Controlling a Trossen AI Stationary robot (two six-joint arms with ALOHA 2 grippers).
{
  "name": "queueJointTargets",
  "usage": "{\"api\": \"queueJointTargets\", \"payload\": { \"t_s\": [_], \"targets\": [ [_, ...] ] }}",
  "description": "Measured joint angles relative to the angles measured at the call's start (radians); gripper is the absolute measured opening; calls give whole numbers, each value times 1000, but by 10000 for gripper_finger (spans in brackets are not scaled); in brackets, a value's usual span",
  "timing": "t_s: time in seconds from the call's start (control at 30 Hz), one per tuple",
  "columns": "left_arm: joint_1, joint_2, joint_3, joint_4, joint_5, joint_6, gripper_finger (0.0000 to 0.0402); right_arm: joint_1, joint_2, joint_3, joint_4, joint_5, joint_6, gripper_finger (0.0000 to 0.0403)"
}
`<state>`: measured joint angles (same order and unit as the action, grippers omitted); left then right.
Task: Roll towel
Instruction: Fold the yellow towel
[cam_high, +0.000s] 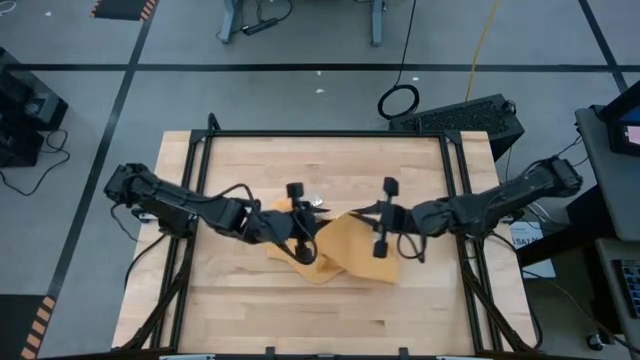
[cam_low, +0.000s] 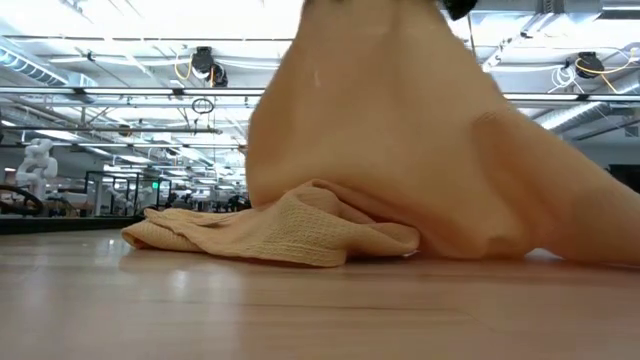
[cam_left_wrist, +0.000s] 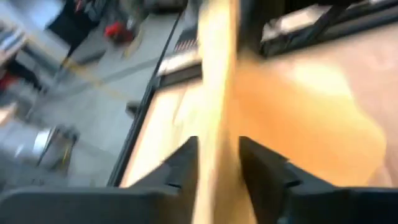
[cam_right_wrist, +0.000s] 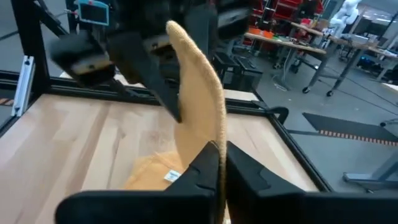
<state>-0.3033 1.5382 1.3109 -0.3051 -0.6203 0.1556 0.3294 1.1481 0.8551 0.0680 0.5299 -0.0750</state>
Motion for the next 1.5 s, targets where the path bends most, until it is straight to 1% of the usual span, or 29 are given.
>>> {"api": "queueJointTargets", "payload": {
  "t_s": [0.1, 0.2, 0.27, 0.37, 0.47, 0.53, 0.63, 0.73, 0.83, 0.9, 0.97, 1.07, 1.13, 1.23, 1.33, 1.43, 1.5],
  "targets": [
    [-24, 0, 0, -172, -95, -174, 211, 6, -84, 0, -75, 4, 8, 4],
    [-35, -2, -27, -331, -118, -401, 262, 17, -162, 1, -139, 49, 9, 2],
    [-38, -2, -85, -371, -119, -527, 281, 26, -208, 2, -191, 74, 10, 2],
    [-39, 0, -191, -367, -113, -663, 288, 27, -267, 2, -234, 76, 11, 1],
    [-39, 0, -294, -312, -71, -771, 284, 26, -308, 2, -235, 90, 4, 1],
    [-40, 0, -351, -262, -43, -815, 278, 26, -328, 2, -229, 102, -8, 1],
    [-50, 0, -405, -174, -31, -827, 268, 26, -345, 2, -228, 104, -17, 1],
    [-52, 0, -425, -99, -42, -784, 257, 26, -345, 1, -218, 98, -36, 1],
    [-37, 0, -416, 3, -121, -684, 252, 26, -341, 1, -179, 93, -71, 0],
    [-25, -8, -388, 81, -187, -562, 251, 26, -337, 1, -142, 82, -116, 0],
    [-5, -14, -340, 162, -242, -420, 251, 26, -333, 13, -105, 44, -160, 0],
    [25, -33, -280, 249, -267, -231, 251, 26, -307, 83, -77, 14, -229, 0],
    [43, -35, -239, 329, -257, -125, 251, 26, -284, 146, -81, 14, -285, 0],
    [62, -37, -192, 384, -251, 36, 251, 26, -238, 248, -108, -5, -363, 0],
    [89, -37, -138, 447, -234, 160, 251, 26, -189, 337, -137, -12, -424, 0],
    [119, -37, -70, 479, -140, 233, 251, 26, -138, 412, -195, -11, -460, 0],
    [135, -37, -9, 482, -36, 256, 251, 23, -104, 452, -243, -8, -467, 0]
  ]
}}
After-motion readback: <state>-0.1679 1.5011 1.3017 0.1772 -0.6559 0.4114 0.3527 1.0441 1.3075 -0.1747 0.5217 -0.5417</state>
